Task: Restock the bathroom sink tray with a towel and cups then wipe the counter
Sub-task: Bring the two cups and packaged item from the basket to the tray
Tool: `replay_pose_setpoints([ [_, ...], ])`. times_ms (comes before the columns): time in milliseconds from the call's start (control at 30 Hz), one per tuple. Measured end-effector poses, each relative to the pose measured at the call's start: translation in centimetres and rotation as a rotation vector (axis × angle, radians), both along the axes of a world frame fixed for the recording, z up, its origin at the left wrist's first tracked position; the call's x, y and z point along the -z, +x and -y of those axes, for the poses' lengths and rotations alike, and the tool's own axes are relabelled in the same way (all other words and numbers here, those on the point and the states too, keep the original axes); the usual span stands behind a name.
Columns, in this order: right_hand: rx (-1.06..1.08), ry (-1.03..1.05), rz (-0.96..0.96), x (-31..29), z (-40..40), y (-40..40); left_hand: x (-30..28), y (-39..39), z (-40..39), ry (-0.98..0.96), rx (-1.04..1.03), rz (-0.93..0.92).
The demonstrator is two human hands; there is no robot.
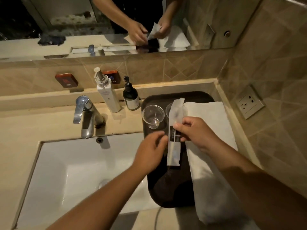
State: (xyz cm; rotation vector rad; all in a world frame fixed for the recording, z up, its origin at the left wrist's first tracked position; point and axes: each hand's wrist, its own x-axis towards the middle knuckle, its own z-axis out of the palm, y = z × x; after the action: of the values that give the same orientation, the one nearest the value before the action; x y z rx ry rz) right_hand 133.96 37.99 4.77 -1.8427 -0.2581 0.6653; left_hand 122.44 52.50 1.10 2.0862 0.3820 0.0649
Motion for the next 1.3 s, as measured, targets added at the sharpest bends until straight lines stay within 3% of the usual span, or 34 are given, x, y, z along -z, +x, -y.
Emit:
replay_pose_setpoints([
  [233,-0.008,-0.219,-0.196,5.9,-1.2,-2.5,4.4,-4.7,2.9,-0.096,0.005,-0.261],
  [400,0.025,-0.296,-0.316,8.6,-1.1,-2.8,6.7,-5.5,3.2,-0.008,-0.022,-0.322],
  [633,-0.076,-0.619,0.169,10.4,-1.4,-3.5,7.5,-4.6,4.2,0.221,0.074,-0.337],
  [1033,-0.099,-0.647,0.383,11.2,-1.0,-4.7,7.6,-4.4,4.5,0.526,0.300,-0.429],
  [1300,-0.325,-0.806,0.829,7.3,0.0,-5.7,3.2,-4.6,-0.2,0.829,0.176,-0.169],
])
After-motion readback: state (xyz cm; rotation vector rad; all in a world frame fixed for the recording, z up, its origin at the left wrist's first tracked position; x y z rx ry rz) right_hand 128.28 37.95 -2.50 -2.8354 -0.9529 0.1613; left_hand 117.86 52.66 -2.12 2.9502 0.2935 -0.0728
